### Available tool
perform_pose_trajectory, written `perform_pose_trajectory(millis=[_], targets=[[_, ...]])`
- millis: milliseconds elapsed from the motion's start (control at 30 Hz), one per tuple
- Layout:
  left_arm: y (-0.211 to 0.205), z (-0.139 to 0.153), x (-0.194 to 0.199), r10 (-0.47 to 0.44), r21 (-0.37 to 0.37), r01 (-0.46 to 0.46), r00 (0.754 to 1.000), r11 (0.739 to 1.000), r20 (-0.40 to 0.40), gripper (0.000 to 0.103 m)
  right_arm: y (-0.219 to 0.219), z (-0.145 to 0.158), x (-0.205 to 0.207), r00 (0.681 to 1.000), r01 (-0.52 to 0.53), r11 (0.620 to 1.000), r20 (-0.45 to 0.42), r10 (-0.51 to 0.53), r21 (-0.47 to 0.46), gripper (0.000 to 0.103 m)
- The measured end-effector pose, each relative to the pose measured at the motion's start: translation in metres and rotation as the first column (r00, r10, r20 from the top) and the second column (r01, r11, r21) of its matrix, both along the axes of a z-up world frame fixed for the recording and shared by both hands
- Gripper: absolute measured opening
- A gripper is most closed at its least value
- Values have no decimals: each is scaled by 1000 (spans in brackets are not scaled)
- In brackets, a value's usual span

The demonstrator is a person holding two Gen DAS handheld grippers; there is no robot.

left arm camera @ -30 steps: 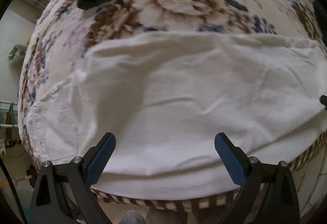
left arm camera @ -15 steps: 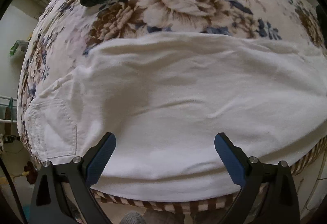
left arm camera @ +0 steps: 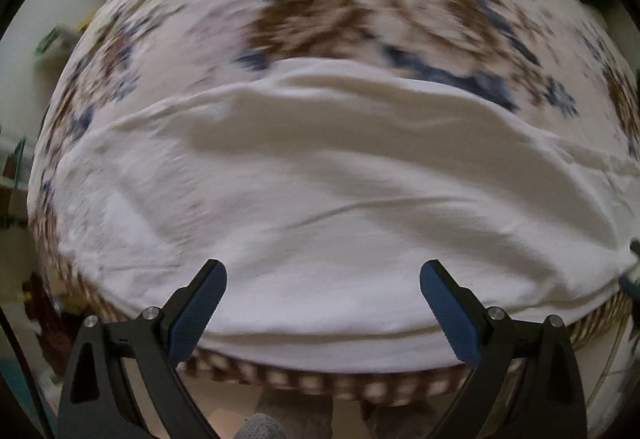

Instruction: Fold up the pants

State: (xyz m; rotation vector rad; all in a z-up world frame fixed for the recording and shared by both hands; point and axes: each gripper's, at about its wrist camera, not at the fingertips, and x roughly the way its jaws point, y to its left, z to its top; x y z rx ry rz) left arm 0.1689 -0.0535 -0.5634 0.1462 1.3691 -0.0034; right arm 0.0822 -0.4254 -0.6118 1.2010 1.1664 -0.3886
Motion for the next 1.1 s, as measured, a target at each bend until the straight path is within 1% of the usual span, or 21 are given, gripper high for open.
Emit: perform_pose_trajectory(millis=[67, 167, 200, 267, 333, 400, 467, 567, 633, 667, 700, 733, 767, 800, 833, 867, 900, 967, 1033, 1067, 1100], targets=[[33, 1, -3, 58, 0, -58, 998, 998, -4, 99, 44, 3, 9, 999, -44, 998, -3, 45, 50, 60], [100, 3, -10, 149, 11, -149, 989, 989, -13, 99, 116, -3, 27, 993, -115, 981, -3, 116, 156, 60], [128, 4, -11, 185, 30, -184, 983, 982, -11, 99, 140, -7, 33, 990, -137, 973, -6, 141, 186, 60], [173, 7, -12, 240, 39, -239, 971, 970, -2, 99, 191, -14, 49, 982, -182, 955, 1, 187, 235, 60], [218, 11, -10, 296, 44, -297, 955, 954, 13, 99, 230, -19, 60, 981, -189, 946, 7, 194, 263, 60], [261, 12, -3, 355, 26, -355, 935, 934, 21, 99, 263, -22, 72, 981, -189, 946, 3, 195, 262, 60], [304, 7, 6, 410, -21, -411, 912, 912, -8, 99, 288, -26, 77, 985, -165, 952, -11, 173, 257, 60], [337, -5, 16, 454, -96, -457, 890, 884, -52, 99, 311, -35, 85, 992, -120, 959, -14, 128, 258, 58], [349, -19, 23, 461, -141, -471, 882, 871, -96, 99, 318, -45, 80, 995, -92, 962, -6, 97, 257, 39], [354, -26, 26, 465, -172, -480, 877, 861, -119, 99, 322, -52, 86, 997, -75, 964, -8, 80, 254, 35], [356, -31, 27, 466, -187, -484, 875, 855, -133, 97, 325, -55, 86, 999, -50, 967, -6, 54, 251, 25], [357, -38, 29, 466, -205, -487, 873, 849, -143, 83, 329, -57, 89, 999, -41, 969, -12, 45, 243, 15], [357, -43, 31, 462, -217, -483, 875, 848, -142, 70, 332, -59, 92, 999, -34, 973, -20, 40, 230, 15], [356, -45, 32, 452, -238, -469, 883, 851, -124, 43, 335, -57, 92, 999, -40, 972, -15, 44, 230, 14], [353, -45, 32, 439, -244, -453, 892, 858, -112, 31, 339, -54, 93, 999, -41, 977, -14, 45, 211, 13], [347, -42, 32, 416, -223, -423, 906, 878, -81, 26, 342, -49, 94, 998, -52, 980, -11, 56, 194, 12], [343, -36, 31, 398, -212, -399, 916, 892, -49, 19, 343, -44, 93, 998, -65, 982, -9, 67, 177, 11], [337, -22, 27, 377, -207, -370, 926, 906, -7, 16, 349, -31, 93, 997, -82, 985, -4, 83, 149, 10], [340, -11, 22, 381, -221, -370, 925, 902, 6, 11, 356, -14, 95, 993, -115, 987, 12, 114, 111, 10], [343, -7, 21, 384, -222, -372, 923, 901, 8, 11, 357, -7, 93, 992, -127, 987, 21, 125, 101, 10], [347, -3, 20, 389, -221, -376, 921, 900, 15, 7, 358, 1, 90, 990, -139, 986, 29, 137, 94, 10]])
